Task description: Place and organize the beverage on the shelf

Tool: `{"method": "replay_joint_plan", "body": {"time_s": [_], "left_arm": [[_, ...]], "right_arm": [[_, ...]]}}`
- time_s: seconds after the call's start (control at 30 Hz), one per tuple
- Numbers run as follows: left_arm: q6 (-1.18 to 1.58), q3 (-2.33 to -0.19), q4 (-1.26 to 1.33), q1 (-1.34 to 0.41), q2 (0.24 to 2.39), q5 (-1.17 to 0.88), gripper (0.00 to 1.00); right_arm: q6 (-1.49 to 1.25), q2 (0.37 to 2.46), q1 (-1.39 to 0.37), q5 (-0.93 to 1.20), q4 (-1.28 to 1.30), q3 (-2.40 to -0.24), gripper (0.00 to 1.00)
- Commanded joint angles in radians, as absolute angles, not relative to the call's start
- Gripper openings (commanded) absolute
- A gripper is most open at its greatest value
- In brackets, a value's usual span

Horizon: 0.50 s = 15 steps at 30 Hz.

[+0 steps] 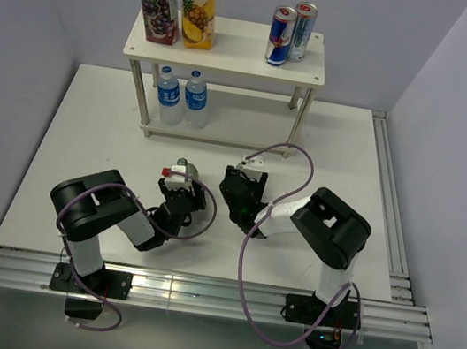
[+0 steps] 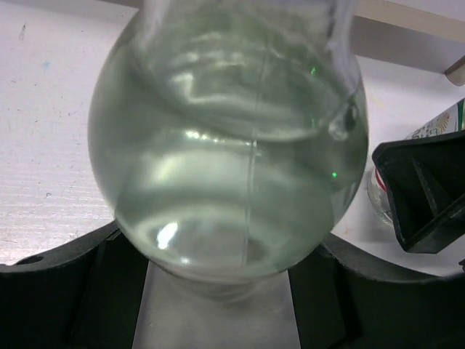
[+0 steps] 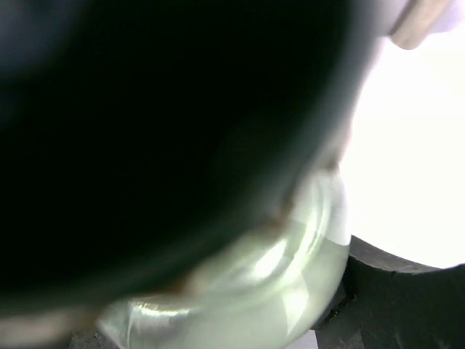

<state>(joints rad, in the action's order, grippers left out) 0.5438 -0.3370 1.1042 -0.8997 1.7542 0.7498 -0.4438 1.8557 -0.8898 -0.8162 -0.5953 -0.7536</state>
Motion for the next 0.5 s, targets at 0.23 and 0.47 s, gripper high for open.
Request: {"method": "replay_joint_plan", "body": {"time_s": [0.23,0.47], "left_arm": [[0.589,-0.325,1.161,-0.896,1.835,0.715,0.0],[0.594,-0.322,1.158,-0.896,1.832,0.716,0.0]], "right_arm": [[-0.312,1.657,-0.847,-0.96,-0.526,-0.916,0.0],[-0.244,1.712,-0.764,-0.913,-0.512,-1.081,0.0]]}}
